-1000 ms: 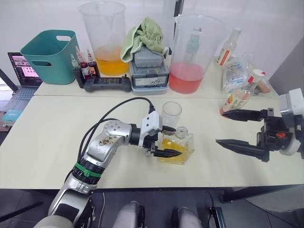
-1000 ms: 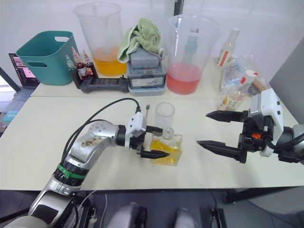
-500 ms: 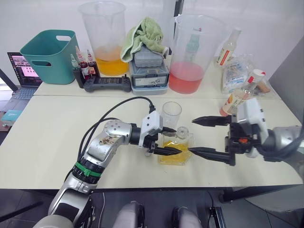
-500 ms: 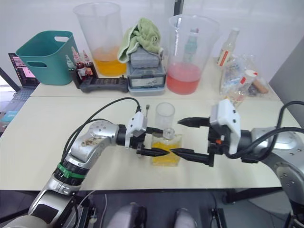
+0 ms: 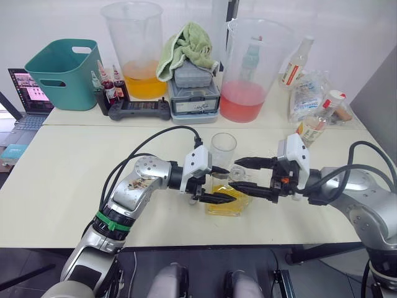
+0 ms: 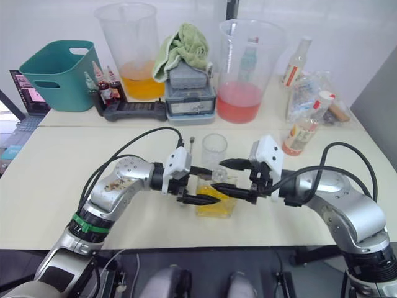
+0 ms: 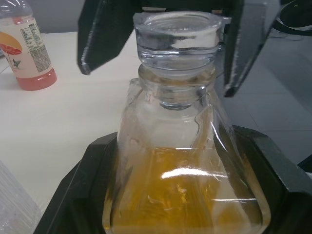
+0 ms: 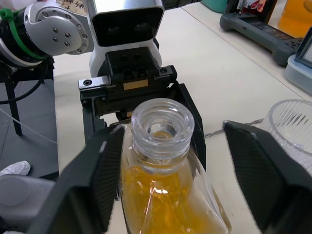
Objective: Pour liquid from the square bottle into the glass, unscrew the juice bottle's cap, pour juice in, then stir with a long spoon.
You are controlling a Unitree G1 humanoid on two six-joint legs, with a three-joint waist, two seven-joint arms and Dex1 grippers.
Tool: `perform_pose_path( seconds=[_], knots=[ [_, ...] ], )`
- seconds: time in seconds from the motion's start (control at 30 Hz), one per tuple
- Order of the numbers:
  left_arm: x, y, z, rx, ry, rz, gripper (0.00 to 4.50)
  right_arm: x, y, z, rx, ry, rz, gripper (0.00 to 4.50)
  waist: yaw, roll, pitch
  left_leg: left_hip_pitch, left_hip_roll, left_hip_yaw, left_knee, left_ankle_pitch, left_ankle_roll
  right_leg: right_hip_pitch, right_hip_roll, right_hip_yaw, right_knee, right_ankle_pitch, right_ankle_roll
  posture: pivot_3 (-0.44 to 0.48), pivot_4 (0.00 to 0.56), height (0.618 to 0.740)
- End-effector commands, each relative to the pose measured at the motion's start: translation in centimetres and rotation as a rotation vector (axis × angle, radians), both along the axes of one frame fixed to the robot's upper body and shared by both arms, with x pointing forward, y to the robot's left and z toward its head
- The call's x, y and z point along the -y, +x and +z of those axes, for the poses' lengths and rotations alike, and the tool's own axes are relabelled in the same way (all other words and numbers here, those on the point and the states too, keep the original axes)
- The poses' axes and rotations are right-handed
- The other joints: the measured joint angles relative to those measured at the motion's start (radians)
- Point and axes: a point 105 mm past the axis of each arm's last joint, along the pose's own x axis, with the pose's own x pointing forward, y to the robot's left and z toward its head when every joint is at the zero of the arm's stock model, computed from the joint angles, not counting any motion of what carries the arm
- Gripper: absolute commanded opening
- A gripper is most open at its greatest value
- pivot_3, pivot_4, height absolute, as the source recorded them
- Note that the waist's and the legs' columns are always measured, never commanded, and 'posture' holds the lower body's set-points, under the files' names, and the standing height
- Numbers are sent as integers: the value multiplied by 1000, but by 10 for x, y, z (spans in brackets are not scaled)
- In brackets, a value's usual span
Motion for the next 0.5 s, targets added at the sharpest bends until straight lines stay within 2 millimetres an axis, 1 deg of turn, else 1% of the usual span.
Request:
perform_pose_path(
  seconds=[0.03,0.07,0.1,0.27,0.5],
  knots=[
    [3,-5,3,43,14,-22,2787,-2,-3,10,46,22,27,1662,0,0,0,0,0,0,0,0,0,0,0,0,0,0,0,0,150,739],
    [3,-5,2,44,17,-21,2787,-2,-4,10,45,24,31,1305,0,0,0,0,0,0,0,0,0,0,0,0,0,0,0,0,150,739],
    [3,-5,2,44,19,-20,2787,-3,-5,10,45,28,37,1094,0,0,0,0,0,0,0,0,0,0,0,0,0,0,0,0,150,739],
    [5,-5,0,46,26,-15,2787,-5,-11,12,33,54,71,1098,0,0,0,0,0,0,0,0,0,0,0,0,0,0,0,0,150,739],
    [4,-5,-4,43,51,-12,2787,-5,-10,17,29,78,82,1098,1,0,0,0,0,0,0,0,0,0,0,0,0,0,0,0,150,739]
  ],
)
